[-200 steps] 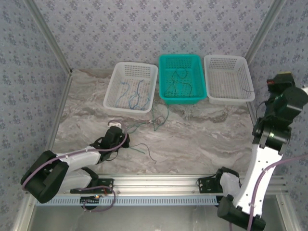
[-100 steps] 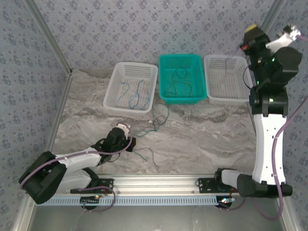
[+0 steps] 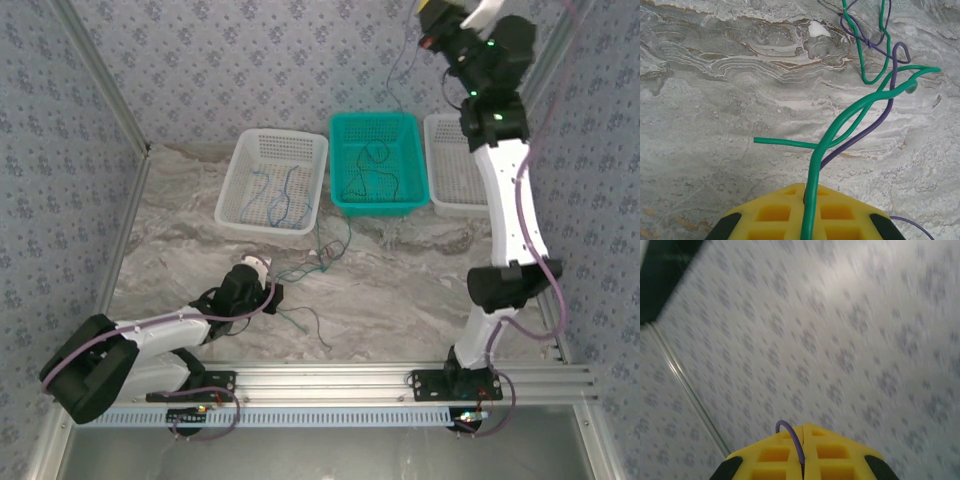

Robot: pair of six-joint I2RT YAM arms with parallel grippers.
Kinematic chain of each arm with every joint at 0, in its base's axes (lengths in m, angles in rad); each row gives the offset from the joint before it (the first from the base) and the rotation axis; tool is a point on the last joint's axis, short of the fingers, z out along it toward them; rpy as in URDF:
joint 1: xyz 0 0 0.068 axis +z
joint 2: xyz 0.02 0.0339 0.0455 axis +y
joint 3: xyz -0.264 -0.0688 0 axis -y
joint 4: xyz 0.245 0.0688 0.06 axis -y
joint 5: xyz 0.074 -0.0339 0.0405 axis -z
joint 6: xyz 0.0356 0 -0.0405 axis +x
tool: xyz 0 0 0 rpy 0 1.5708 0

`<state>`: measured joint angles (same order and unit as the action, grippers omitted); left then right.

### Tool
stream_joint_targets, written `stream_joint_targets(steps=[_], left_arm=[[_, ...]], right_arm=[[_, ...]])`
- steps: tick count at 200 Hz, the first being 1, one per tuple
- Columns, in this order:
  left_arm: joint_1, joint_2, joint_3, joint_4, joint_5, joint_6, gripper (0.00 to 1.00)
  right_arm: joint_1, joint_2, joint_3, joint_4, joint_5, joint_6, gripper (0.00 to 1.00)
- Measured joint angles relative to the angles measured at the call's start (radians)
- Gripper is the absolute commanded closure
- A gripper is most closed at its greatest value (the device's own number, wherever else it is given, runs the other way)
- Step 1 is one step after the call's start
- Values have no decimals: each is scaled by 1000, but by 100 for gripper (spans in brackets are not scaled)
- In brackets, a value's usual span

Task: Untangle the cables

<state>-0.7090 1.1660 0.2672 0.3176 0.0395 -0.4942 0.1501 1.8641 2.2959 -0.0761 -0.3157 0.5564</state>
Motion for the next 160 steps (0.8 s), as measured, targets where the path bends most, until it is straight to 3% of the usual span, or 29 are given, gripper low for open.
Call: stream_joint_targets(steps=[38,64,84,113,130,160], left_arm=[[0,-26,0,-2,-2,0,100],[0,-56,0,-4,-3,0,100],[0,-67,0,-5,-3,0,100],[0,-67,0,-12,-8,0,100],[0,-67,0,-22,-14,-1,100],[0,-72,0,-31,-26,-3,100]], right_arm=[[28,43,-405,-7,40,-49,100],[32,95,-537,-27,58,-49,100],[31,135,-537,-78,62,-55,68],[36,148,-524,-166,124,-75,36],[41,129,-524,-199,188,-65,6],[47,27,-525,-253,290,-75,2]])
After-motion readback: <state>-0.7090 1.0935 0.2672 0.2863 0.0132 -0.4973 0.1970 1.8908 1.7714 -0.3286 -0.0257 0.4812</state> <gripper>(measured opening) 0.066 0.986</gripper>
